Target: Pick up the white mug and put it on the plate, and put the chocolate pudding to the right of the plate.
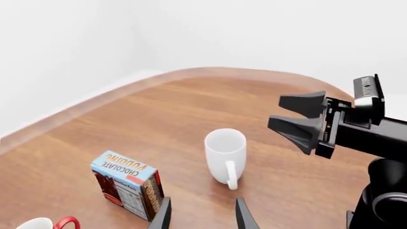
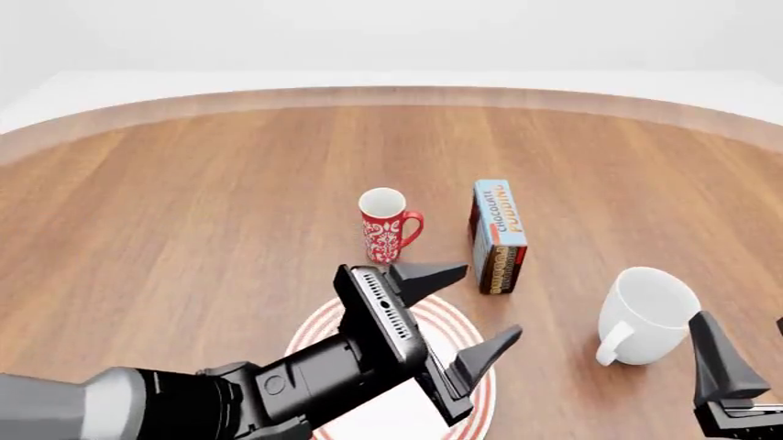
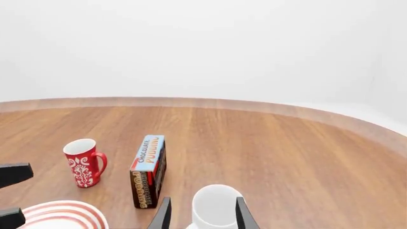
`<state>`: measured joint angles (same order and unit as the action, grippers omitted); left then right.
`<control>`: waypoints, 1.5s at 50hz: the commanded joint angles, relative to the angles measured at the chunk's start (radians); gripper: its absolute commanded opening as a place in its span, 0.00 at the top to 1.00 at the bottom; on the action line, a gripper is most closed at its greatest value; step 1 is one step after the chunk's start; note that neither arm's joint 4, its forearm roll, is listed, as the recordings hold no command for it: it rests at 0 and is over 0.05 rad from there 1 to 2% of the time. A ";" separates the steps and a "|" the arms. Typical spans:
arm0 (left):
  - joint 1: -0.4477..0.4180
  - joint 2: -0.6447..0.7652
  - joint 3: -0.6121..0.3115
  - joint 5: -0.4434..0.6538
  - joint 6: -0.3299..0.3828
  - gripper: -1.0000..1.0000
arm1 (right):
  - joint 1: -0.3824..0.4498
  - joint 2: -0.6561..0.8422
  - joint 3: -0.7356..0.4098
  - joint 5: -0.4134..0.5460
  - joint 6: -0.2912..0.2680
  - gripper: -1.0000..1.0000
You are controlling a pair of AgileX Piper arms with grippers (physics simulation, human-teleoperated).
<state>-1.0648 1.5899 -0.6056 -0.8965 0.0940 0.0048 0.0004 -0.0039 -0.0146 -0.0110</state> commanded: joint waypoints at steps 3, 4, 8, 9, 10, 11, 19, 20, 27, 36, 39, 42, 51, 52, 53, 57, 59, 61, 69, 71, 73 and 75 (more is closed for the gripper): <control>-0.021 0.081 -0.051 -0.006 0.000 0.00 | 0.001 0.000 0.000 0.000 0.000 0.00; -0.023 0.085 -0.055 -0.005 0.002 0.00 | 0.002 0.000 0.000 0.001 0.000 0.00; -0.023 0.100 -0.067 -0.005 0.001 0.00 | 0.001 0.000 0.000 0.000 0.001 0.00; -0.023 0.102 -0.069 -0.005 0.001 0.00 | 0.001 0.000 0.000 0.001 0.002 0.00; -0.023 0.107 -0.073 -0.004 0.001 0.00 | 0.001 0.000 0.000 0.001 0.002 0.00; -0.024 0.110 -0.076 -0.003 0.002 0.00 | 0.001 0.000 0.001 0.001 0.002 0.00; -0.024 0.131 -0.100 0.009 0.008 0.00 | 0.001 0.000 0.001 0.000 0.003 0.00; -0.029 0.140 -0.106 0.011 0.009 0.00 | 0.001 0.001 0.001 0.000 0.004 0.00; -0.034 0.170 -0.129 0.011 0.008 0.00 | 0.001 0.001 0.001 0.001 0.005 0.00; -0.043 0.219 -0.160 0.006 -0.001 0.00 | 0.000 0.001 0.001 0.001 0.008 0.00; -0.044 0.234 -0.173 0.008 -0.002 0.00 | -0.001 0.000 0.001 0.002 0.010 0.00; -0.044 0.245 -0.186 0.015 -0.002 0.00 | -0.001 0.000 0.000 0.002 0.010 0.00; -0.045 0.272 -0.220 0.030 -0.001 0.00 | -0.002 0.000 0.000 0.003 0.010 0.00; -0.046 0.274 -0.224 0.032 -0.002 0.00 | -0.001 0.000 0.000 0.003 0.010 0.00; -0.046 0.277 -0.228 0.034 -0.002 0.00 | -0.001 0.000 0.000 0.003 0.010 0.00; -0.046 0.293 -0.246 0.040 -0.005 0.00 | -0.002 0.000 -0.001 0.004 0.012 0.00; -0.046 0.306 -0.259 0.044 -0.006 0.00 | -0.003 0.000 -0.001 0.004 0.014 0.00; -0.046 0.310 -0.265 0.046 -0.007 0.00 | -0.003 0.000 -0.001 0.004 0.015 0.00; -0.051 0.330 -0.295 0.061 -0.007 0.00 | -0.004 0.000 -0.001 0.003 0.014 0.00; -0.052 0.335 -0.302 0.065 -0.008 0.00 | -0.003 0.000 -0.001 0.002 0.010 0.00; -0.052 0.345 -0.312 0.067 -0.009 0.00 | -0.002 0.000 0.000 0.002 0.009 0.00; -0.053 0.353 -0.319 0.068 -0.011 0.00 | -0.002 0.000 0.000 0.002 0.009 0.00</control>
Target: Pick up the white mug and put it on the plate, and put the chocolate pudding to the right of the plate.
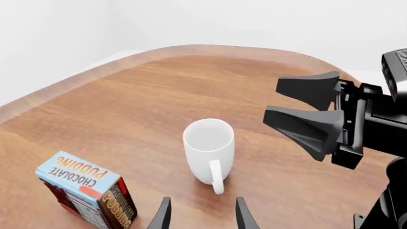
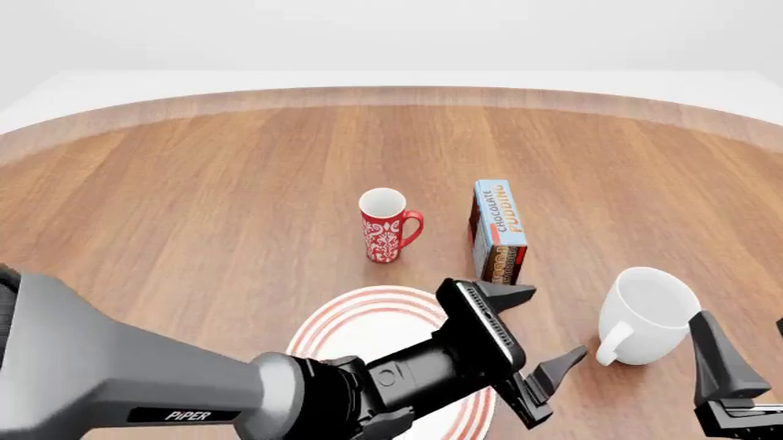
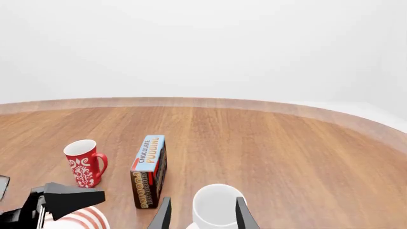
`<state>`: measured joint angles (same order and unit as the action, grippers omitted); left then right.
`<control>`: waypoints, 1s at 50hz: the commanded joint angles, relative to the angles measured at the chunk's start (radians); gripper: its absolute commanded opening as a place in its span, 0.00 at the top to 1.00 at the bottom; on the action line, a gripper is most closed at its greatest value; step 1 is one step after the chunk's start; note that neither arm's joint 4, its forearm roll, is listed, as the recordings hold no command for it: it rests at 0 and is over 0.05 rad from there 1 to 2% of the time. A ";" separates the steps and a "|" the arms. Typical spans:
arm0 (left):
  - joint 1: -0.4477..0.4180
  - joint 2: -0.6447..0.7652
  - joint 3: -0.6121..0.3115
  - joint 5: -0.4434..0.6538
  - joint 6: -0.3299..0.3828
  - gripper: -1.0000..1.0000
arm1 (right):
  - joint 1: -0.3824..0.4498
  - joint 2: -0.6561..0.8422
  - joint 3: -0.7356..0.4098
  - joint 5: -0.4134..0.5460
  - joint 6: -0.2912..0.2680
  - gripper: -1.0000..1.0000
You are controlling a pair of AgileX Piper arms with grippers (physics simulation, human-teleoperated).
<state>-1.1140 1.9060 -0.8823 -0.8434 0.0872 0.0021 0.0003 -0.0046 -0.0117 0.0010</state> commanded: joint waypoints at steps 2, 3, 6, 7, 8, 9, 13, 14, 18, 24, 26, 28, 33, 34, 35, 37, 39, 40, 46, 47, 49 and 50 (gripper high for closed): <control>-0.005 0.045 -0.050 0.017 -0.005 0.00 | 0.001 0.000 0.001 -0.001 -0.002 0.00; -0.006 0.049 -0.054 0.019 -0.005 0.00 | 0.001 0.000 0.001 -0.001 -0.002 0.00; -0.006 0.058 -0.066 0.026 -0.004 0.00 | 0.001 0.000 0.001 -0.001 -0.001 0.00; -0.006 0.062 -0.071 0.029 -0.003 0.00 | 0.001 0.000 0.001 -0.001 0.000 0.00; -0.005 0.064 -0.075 0.032 -0.003 0.00 | 0.001 0.000 0.001 -0.001 0.002 0.00; -0.005 0.067 -0.079 0.035 -0.003 0.00 | 0.000 0.000 0.001 -0.001 0.002 0.00; -0.003 0.075 -0.090 0.039 -0.004 0.00 | 0.000 0.001 0.001 -0.001 0.004 0.00; -0.003 0.078 -0.093 0.040 -0.005 0.00 | 0.000 0.001 0.001 -0.001 0.005 0.00; -0.004 0.089 -0.105 0.046 -0.007 0.00 | -0.001 0.002 0.002 -0.003 0.005 0.00; -0.012 0.110 -0.130 0.058 -0.010 0.00 | -0.001 0.008 0.002 -0.010 0.007 0.00; -0.015 0.115 -0.140 0.065 -0.011 0.00 | 0.000 0.015 0.002 -0.017 0.007 0.00; -0.017 0.114 -0.147 0.072 -0.009 0.00 | -0.001 0.022 0.002 -0.024 0.007 0.00; -0.019 0.122 -0.166 0.088 -0.003 0.00 | -0.001 0.025 0.002 -0.027 0.010 0.00; -0.020 0.126 -0.171 0.091 -0.003 0.00 | -0.001 0.024 0.002 -0.027 0.010 0.00; -0.021 0.130 -0.175 0.093 -0.003 0.00 | -0.001 0.019 0.002 -0.021 0.011 0.00; -0.021 0.133 -0.180 0.094 -0.003 0.00 | -0.001 0.015 0.002 -0.017 0.011 0.00; -0.021 0.139 -0.187 0.096 -0.005 0.00 | -0.001 0.009 0.002 -0.011 0.012 0.00; -0.022 0.142 -0.191 0.097 -0.005 0.00 | 0.000 0.007 0.001 -0.009 0.012 0.00; -0.020 0.159 -0.210 0.102 -0.010 0.00 | 0.001 0.001 0.001 -0.003 0.015 0.00; -0.019 0.161 -0.212 0.102 -0.011 0.00 | 0.000 0.001 0.001 -0.003 0.016 0.00; -0.016 0.169 -0.218 0.102 -0.012 0.00 | 0.000 0.001 0.001 -0.002 0.017 0.00; -0.015 0.173 -0.220 0.102 -0.013 0.00 | 0.000 0.001 0.001 -0.002 0.017 0.00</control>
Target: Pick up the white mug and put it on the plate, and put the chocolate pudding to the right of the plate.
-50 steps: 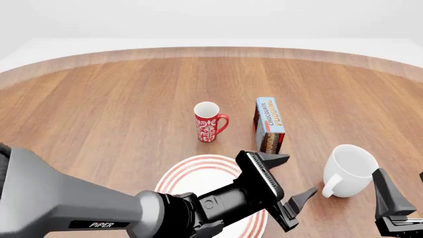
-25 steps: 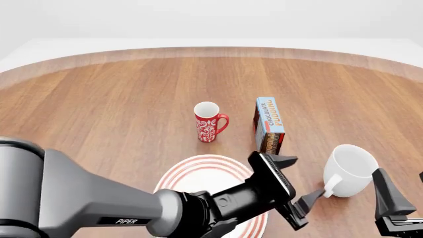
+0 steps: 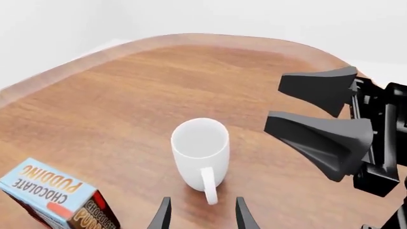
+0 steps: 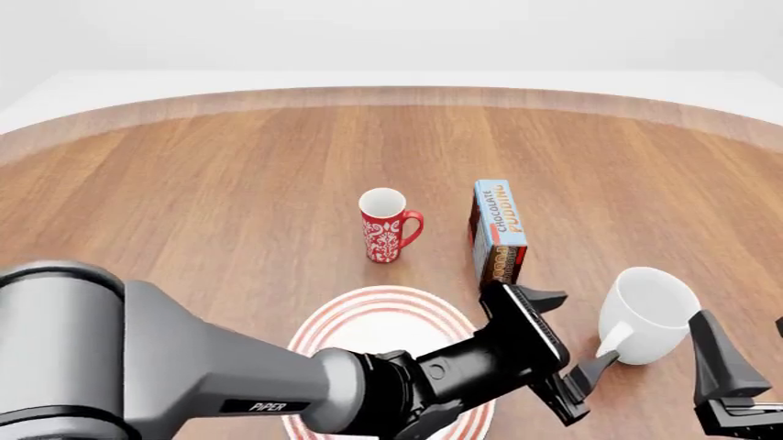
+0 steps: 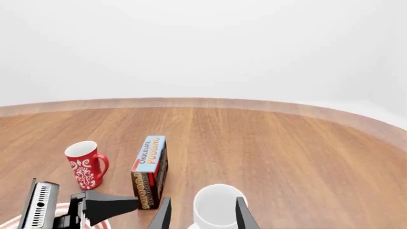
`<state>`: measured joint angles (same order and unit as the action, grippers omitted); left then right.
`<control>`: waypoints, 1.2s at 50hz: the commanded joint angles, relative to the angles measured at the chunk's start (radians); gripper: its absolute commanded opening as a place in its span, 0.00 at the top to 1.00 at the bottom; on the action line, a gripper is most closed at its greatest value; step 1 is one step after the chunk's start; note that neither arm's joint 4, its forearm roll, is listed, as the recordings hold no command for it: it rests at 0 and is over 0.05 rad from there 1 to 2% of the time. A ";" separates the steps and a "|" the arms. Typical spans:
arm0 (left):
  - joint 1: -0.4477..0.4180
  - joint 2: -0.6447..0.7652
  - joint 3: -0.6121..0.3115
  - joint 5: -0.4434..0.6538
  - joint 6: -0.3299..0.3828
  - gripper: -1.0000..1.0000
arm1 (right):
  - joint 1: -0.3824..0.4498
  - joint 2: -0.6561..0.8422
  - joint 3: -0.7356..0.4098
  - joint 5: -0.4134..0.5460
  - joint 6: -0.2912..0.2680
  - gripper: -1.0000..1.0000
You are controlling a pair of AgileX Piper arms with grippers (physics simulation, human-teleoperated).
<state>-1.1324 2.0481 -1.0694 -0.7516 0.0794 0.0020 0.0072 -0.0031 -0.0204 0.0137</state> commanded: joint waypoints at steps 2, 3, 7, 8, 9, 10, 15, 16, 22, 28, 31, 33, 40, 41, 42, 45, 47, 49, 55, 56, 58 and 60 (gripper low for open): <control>0.005 0.039 -0.038 0.010 -0.006 0.00 | 0.000 -0.006 -0.001 0.007 0.005 0.00; 0.006 0.042 -0.041 0.010 -0.007 0.00 | 0.001 -0.006 0.000 0.007 0.005 0.00; 0.007 0.059 -0.056 0.014 -0.008 0.00 | 0.000 -0.006 0.000 0.006 0.005 0.00; 0.007 0.059 -0.056 0.014 -0.008 0.00 | 0.000 -0.006 0.000 0.006 0.005 0.00; 0.008 0.062 -0.059 0.014 -0.008 0.00 | 0.000 -0.006 0.000 0.006 0.005 0.00; 0.008 0.065 -0.062 0.015 -0.009 0.00 | 0.000 -0.006 0.000 0.006 0.006 0.00; 0.007 0.079 -0.076 0.018 -0.010 0.00 | 0.000 -0.005 0.000 0.005 0.007 0.00; 0.007 0.083 -0.082 0.020 -0.010 0.00 | 0.001 -0.005 0.000 0.005 0.007 0.00; 0.004 0.096 -0.099 0.026 -0.011 0.00 | 0.000 -0.005 0.000 0.006 0.009 0.00; 0.005 0.111 -0.110 0.027 -0.014 0.00 | 0.000 -0.006 0.000 0.007 0.011 0.00; 0.007 0.118 -0.117 0.030 -0.015 0.00 | 0.000 -0.006 0.000 0.007 0.012 0.00; 0.007 0.124 -0.122 0.032 -0.015 0.00 | 0.000 -0.006 0.000 0.007 0.012 0.00; 0.008 0.139 -0.142 0.043 -0.017 0.00 | -0.002 -0.006 0.000 0.008 0.015 0.00; 0.008 0.141 -0.145 0.045 -0.017 0.00 | -0.002 -0.006 0.000 0.008 0.015 0.00; 0.008 0.143 -0.148 0.046 -0.017 0.00 | -0.002 -0.006 0.000 0.008 0.016 0.00; 0.008 0.154 -0.160 0.051 -0.018 0.00 | -0.003 -0.006 -0.001 0.009 0.017 0.00; 0.009 0.160 -0.167 0.054 -0.019 0.00 | -0.003 -0.006 -0.001 0.009 0.017 0.00; 0.009 0.167 -0.177 0.059 -0.019 0.00 | -0.003 -0.006 -0.001 0.009 0.018 0.00; 0.008 0.180 -0.198 0.070 -0.020 0.00 | -0.003 -0.007 -0.003 0.011 0.021 0.00; 0.008 0.182 -0.200 0.071 -0.020 0.00 | -0.003 -0.007 -0.003 0.012 0.021 0.00; 0.007 0.185 -0.205 0.074 -0.020 0.00 | -0.003 -0.007 -0.004 0.012 0.022 0.00; 0.006 0.188 -0.209 0.076 -0.020 0.00 | -0.003 -0.007 -0.004 0.012 0.022 0.00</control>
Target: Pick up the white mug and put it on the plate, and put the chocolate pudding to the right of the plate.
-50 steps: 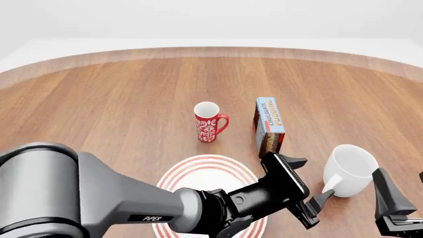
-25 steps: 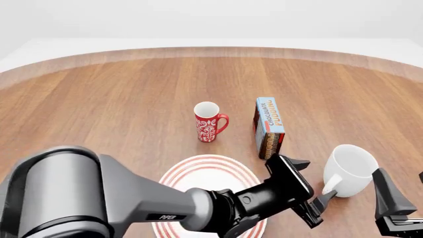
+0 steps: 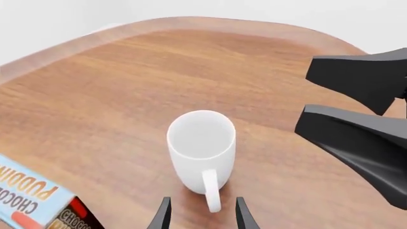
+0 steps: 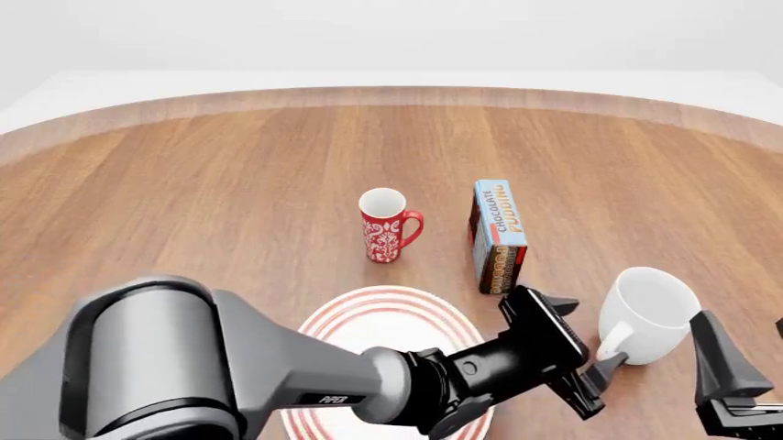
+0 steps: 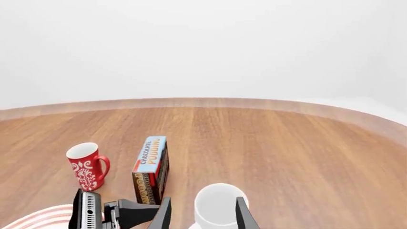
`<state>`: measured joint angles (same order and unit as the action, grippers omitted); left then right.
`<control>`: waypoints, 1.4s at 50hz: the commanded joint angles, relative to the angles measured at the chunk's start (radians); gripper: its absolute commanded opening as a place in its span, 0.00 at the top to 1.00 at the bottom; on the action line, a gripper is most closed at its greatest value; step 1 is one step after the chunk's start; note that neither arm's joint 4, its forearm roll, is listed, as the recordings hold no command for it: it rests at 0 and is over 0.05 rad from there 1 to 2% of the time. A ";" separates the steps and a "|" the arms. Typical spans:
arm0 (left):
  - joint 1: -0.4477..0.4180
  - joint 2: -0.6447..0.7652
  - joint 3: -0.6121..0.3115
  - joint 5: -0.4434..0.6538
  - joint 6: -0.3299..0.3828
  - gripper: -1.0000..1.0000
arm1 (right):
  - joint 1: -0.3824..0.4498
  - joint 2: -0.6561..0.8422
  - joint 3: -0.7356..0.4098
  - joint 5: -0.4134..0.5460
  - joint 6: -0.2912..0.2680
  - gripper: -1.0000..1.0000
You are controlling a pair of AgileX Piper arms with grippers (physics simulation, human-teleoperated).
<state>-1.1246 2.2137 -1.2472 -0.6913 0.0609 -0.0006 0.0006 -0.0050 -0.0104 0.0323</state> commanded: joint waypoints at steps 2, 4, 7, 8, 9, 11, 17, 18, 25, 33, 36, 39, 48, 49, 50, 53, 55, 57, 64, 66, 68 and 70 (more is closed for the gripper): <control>-0.002 0.027 -0.039 0.019 0.000 0.00 | -0.001 0.000 -0.002 0.002 0.004 0.00; -0.003 0.034 -0.048 0.024 0.000 0.00 | -0.001 0.000 -0.003 0.003 0.005 0.00; -0.002 0.042 -0.057 0.027 0.001 0.00 | -0.001 0.000 -0.003 0.003 0.005 0.00; -0.002 0.042 -0.057 0.027 0.001 0.00 | -0.001 0.000 -0.003 0.003 0.005 0.00; -0.002 0.044 -0.057 0.027 0.001 0.00 | -0.001 0.000 -0.003 0.003 0.005 0.00; -0.004 0.052 -0.060 0.026 0.001 0.00 | 0.000 0.000 -0.002 0.002 0.005 0.00; -0.009 0.065 -0.066 0.026 0.001 0.00 | 0.000 0.000 0.000 0.001 0.005 0.00; -0.010 0.068 -0.068 0.027 0.002 0.00 | 0.000 0.000 0.000 0.000 0.005 0.00; -0.014 0.080 -0.083 0.032 0.000 0.00 | -0.003 0.000 0.000 0.000 0.008 0.00; -0.015 0.105 -0.105 0.040 0.000 0.00 | -0.003 0.001 0.000 0.000 0.009 0.00; -0.017 0.112 -0.113 0.044 0.003 0.00 | -0.004 0.000 0.000 0.000 0.011 0.00; -0.017 0.114 -0.120 0.049 0.003 0.00 | -0.004 0.001 0.000 0.000 0.011 0.00; -0.017 0.129 -0.140 0.058 0.004 0.00 | -0.006 0.001 0.000 0.000 0.014 0.00; -0.015 0.135 -0.147 0.061 0.004 0.00 | -0.006 0.001 0.000 0.001 0.015 0.00; -0.015 0.135 -0.147 0.062 0.004 0.00 | -0.006 0.001 0.000 0.001 0.015 0.00; -0.014 0.141 -0.156 0.068 0.005 0.00 | -0.006 0.001 -0.001 0.001 0.015 0.00; -0.014 0.143 -0.162 0.072 0.007 0.00 | -0.006 0.001 -0.001 0.002 0.016 0.00; -0.014 0.149 -0.172 0.078 0.008 0.00 | -0.006 0.000 -0.001 0.002 0.016 0.00; -0.017 0.159 -0.189 0.089 0.011 0.00 | -0.006 0.001 -0.001 0.002 0.017 0.00; -0.019 0.163 -0.195 0.092 0.012 0.00 | -0.006 0.000 -0.001 0.002 0.018 0.00; -0.019 0.171 -0.205 0.098 0.014 0.00 | -0.007 0.000 -0.001 0.003 0.019 0.00; -0.020 0.173 -0.208 0.099 0.014 0.00 | -0.007 0.000 -0.001 0.003 0.019 0.00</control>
<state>-1.1416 2.3678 -1.4277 -0.6079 0.0709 -0.0067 0.0011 -0.0056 -0.0085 0.0489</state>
